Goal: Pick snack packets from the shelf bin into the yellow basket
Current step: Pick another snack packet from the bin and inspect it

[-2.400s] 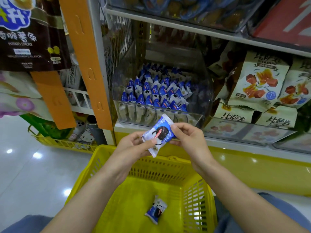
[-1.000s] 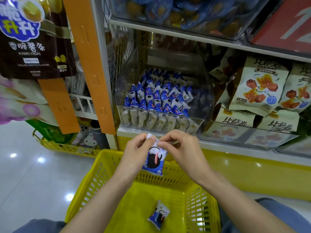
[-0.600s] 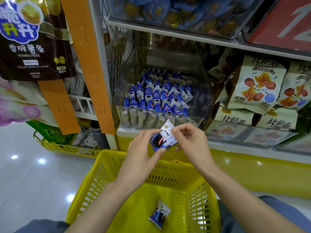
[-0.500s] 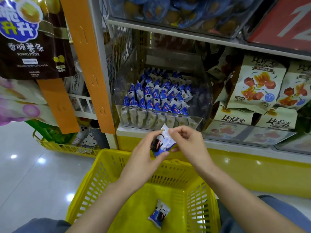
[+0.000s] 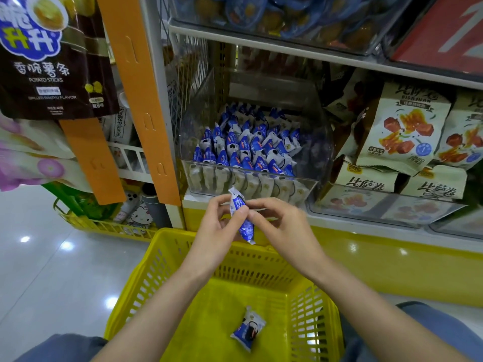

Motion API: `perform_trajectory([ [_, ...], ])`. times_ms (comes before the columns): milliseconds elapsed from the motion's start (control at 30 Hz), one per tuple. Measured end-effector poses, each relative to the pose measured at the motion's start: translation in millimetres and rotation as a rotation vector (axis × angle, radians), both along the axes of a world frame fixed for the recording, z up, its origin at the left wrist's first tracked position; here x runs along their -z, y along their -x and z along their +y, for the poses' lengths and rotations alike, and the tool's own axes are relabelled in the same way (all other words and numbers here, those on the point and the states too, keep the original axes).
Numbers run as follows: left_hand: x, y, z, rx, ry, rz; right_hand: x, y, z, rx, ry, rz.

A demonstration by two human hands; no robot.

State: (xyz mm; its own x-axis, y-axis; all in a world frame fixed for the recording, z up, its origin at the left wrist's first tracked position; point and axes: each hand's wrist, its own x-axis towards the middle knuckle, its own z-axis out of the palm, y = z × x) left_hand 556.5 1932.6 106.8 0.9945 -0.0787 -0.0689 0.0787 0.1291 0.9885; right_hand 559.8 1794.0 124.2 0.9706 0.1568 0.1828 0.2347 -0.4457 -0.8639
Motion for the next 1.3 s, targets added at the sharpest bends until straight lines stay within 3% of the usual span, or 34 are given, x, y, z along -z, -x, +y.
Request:
perform_trajectory([
  [133,1.7,-2.0,1.7,0.002,-0.037,-0.030,-2.2,-5.6,-4.1,-0.004,-0.057,0.108],
  [433,-0.2,-1.6,-5.2,0.028,0.002,0.026,5.8,-4.0,-1.0,0.190,0.088,0.023],
  [733,3.3,-3.4,-1.2,-0.106,0.172,0.200,8.3,-3.2,1.4,0.044,0.175,0.045],
  [867,6.4,-8.7,1.1,-0.136,-0.232,0.154,6.7,1.4,-0.8,0.021,0.314,-0.043],
  [1000,9.7,-9.5,0.5,-0.117,-0.324,0.154,4.6,4.5,-0.4,0.022,0.454,-0.097],
  [1133,11.8,-6.7,6.8,-0.103,-0.639,-0.178,3.3,5.3,-1.1,-0.026,0.673,-0.203],
  [1200,11.1,-6.1,9.4,-0.030,-0.712,-0.269,1.7,4.2,-2.6,-0.054,0.684,-0.224],
  [1300,12.0,-7.7,10.4,0.000,-0.662,-0.238,1.5,3.3,-3.1,-0.099,0.596,-0.213],
])
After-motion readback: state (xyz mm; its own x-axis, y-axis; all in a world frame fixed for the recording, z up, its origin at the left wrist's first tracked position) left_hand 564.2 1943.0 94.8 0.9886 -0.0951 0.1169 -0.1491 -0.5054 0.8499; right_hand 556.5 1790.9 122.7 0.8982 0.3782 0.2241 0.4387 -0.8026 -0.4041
